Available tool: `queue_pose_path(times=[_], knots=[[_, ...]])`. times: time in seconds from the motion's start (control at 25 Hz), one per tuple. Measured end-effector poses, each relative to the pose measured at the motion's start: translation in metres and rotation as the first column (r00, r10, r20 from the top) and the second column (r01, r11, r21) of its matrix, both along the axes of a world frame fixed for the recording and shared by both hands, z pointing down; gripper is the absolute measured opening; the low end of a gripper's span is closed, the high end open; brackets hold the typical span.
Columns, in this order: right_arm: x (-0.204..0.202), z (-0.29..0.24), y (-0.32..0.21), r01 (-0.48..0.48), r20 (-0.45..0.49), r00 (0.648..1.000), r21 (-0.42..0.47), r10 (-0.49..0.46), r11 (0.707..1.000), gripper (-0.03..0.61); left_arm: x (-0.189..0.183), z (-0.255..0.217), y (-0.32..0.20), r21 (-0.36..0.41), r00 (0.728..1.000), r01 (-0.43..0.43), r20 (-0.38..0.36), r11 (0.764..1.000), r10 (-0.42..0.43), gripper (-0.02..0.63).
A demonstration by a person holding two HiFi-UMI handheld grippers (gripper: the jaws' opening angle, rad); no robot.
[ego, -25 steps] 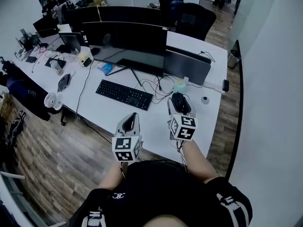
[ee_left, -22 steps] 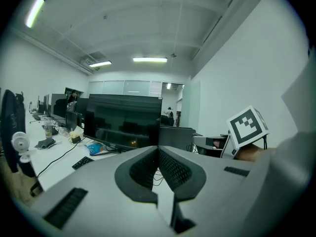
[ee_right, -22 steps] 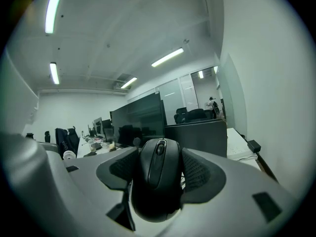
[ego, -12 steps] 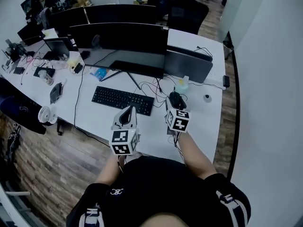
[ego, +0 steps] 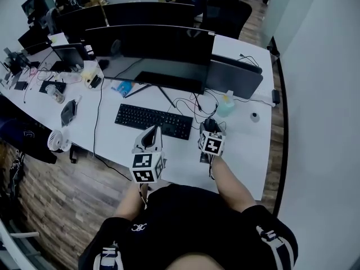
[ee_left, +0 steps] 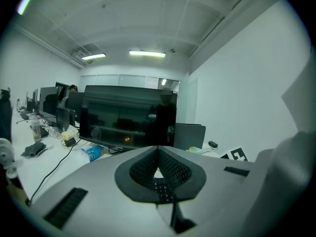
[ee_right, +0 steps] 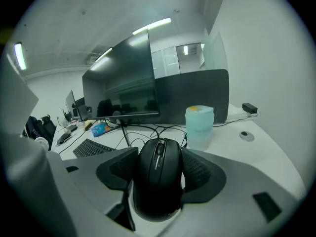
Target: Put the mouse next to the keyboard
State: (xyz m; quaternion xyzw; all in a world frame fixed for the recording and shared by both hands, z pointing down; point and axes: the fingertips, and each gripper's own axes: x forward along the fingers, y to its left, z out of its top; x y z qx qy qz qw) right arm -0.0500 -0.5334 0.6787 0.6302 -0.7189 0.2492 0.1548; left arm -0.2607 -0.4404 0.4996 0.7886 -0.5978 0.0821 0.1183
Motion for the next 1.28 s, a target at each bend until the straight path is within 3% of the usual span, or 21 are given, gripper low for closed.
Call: queue_pose_path(times=[0.44, 0.6, 0.72, 0.84, 1.0, 1.16, 1.28], knots=[[-0.017, 0.077, 0.013, -0.034, -0.048, 0.999, -0.206, 0.025, 0.978, 0.293, -0.035, 0.009, 0.001, -0.024, 1.0, 0.011, 0.016, 1.0, -0.011, 0.012], [-0.008, 0.1, 0.035, -0.081, -0.162, 0.986, -0.322, 0.029, 0.943, 0.295, -0.04, 0.012, 0.003, -0.029, 1.0, 0.02, 0.008, 0.999, -0.019, 0.013], [-0.013, 0.106, 0.037, -0.083, -0.164, 0.986, -0.345, 0.027, 0.935, 0.296, -0.043, 0.014, 0.003, -0.033, 1.0, 0.024, -0.001, 0.999, -0.024, 0.012], [-0.029, 0.111, 0.022, -0.033, -0.101, 0.995, -0.314, 0.002, 0.949, 0.296, -0.044, 0.014, 0.002, -0.034, 0.999, 0.032, -0.01, 0.999, -0.033, 0.012], [-0.026, 0.104, 0.019, -0.037, -0.115, 0.993, -0.285, 0.005, 0.958, 0.333, -0.038, 0.013, 0.0, -0.035, 1.0, 0.022, -0.012, 0.999, -0.022, 0.012], [-0.013, 0.062, 0.012, -0.05, -0.131, 0.991, -0.172, 0.027, 0.984, 0.341, -0.026, 0.014, -0.003, -0.036, 1.0, 0.003, -0.023, 0.999, -0.003, 0.013], [-0.01, 0.004, 0.002, -0.012, -0.079, 0.997, 0.004, 0.013, 1.0, 0.322, -0.01, 0.013, -0.007, -0.029, 0.999, -0.017, -0.031, 0.999, 0.016, 0.012]])
